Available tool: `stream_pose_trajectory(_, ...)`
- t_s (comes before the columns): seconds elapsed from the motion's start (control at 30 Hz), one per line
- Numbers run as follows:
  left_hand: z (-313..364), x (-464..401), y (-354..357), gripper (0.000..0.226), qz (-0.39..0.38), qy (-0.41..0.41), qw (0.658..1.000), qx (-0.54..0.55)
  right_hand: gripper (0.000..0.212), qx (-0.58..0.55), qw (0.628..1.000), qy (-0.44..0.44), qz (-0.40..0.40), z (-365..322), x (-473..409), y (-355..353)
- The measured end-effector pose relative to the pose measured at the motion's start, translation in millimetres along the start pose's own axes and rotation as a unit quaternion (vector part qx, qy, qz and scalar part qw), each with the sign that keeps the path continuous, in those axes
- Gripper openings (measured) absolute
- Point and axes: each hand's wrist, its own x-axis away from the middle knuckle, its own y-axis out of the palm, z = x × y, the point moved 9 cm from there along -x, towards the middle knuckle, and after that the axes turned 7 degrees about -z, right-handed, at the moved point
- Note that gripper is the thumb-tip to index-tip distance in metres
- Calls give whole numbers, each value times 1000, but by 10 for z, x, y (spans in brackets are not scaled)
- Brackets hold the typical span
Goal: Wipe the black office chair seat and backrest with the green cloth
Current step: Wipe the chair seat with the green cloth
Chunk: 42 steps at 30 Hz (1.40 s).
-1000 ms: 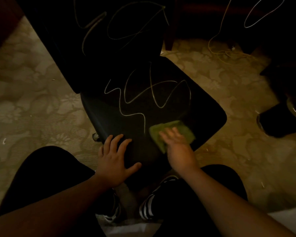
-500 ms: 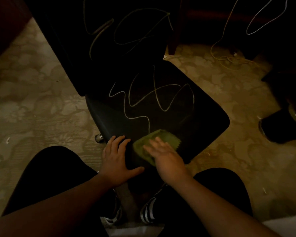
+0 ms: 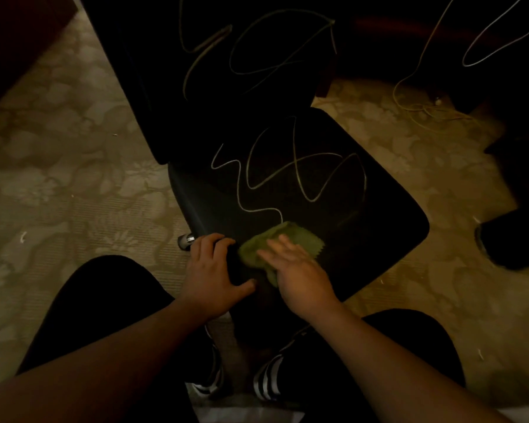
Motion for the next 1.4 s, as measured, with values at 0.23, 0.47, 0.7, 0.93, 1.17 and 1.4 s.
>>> stream_pose_trajectory(0.23, -68, -101, -74, 65, -3, 9, 1000, -2, 60, -23, 990, 124, 67, 149, -200, -196)
stream_pose_trajectory(0.47, -192, -263, -173, 43, 20, 8, 999, 29, 56, -3, 997, -78, -12, -325, -325, 36)
stream_pose_trajectory(0.7, -173, -277, -145, 60, 12, -42, 999, -6, 63, -18, 974, 202, 104, 302, -597, -301)
stream_pose_trajectory(0.93, -146, -200, 258, 85, -104, -78, 990, -51, 57, -22, 999, 25, 24, -486, -509, 57)
stream_pose_trajectory(1.17, -179, -256, 225, 101, -128, -101, 984, -69, 61, 22, 999, 21, -25, -455, -640, 90)
stream_pose_trajectory(1.4, -264, -393, -18, 99, -115, -75, 986, -94, 69, 12, 999, 37, 6, -185, -927, -74)
